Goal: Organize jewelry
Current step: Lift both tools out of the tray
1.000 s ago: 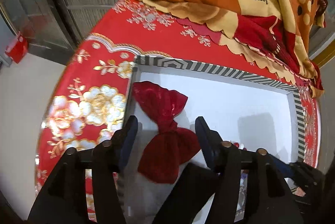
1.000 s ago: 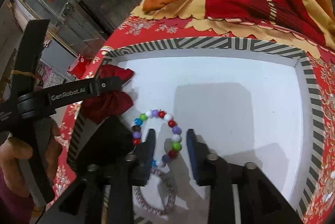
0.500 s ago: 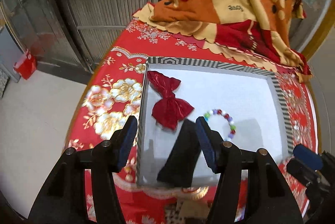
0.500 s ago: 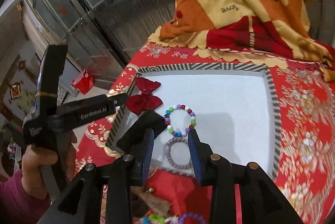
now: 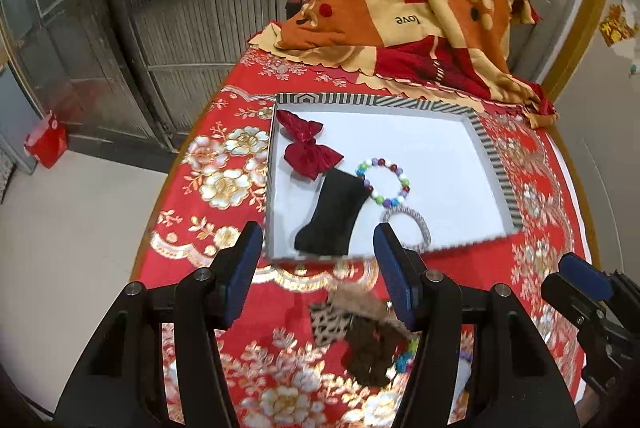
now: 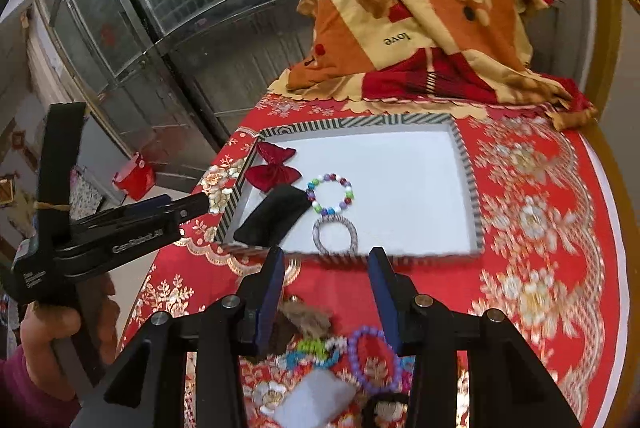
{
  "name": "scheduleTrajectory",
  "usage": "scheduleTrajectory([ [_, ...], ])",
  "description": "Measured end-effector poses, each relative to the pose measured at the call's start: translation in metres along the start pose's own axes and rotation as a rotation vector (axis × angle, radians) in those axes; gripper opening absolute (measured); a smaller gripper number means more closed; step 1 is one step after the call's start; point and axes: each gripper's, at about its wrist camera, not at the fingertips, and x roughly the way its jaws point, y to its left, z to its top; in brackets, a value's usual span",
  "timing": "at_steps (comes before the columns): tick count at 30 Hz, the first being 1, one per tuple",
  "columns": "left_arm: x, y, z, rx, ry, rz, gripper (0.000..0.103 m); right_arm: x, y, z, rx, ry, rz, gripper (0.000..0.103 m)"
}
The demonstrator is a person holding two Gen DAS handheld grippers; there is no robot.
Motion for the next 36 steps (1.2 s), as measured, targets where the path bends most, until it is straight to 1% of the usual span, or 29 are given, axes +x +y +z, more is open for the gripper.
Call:
scheduleTrajectory([
  [4,-0.015,0.001,-0.014,0.011,-0.013,-0.010,0.058,-0.011,0.000,-0.017,0.024,0.004,-0.021,0.042],
  [8,-0.025,0.001,-0.027,0.026,-0.019,-0.016,0.058,-0.022,-0.002,-0.032,0.044,0.001,-0.042,0.046],
  [12,-0.032,-0.001,-0.036,0.036,-0.023,-0.025,0.058,-0.032,-0.003,-0.043,0.058,-0.001,-0.058,0.047],
  [21,-0.046,0.000,-0.050,0.053,-0.039,-0.026,0.058,-0.048,-0.002,-0.058,0.068,-0.011,-0.088,0.048],
  [36,-0.054,0.000,-0.062,0.069,-0.041,-0.023,0.058,-0.054,0.001,-0.070,0.069,-0.002,-0.092,0.052],
])
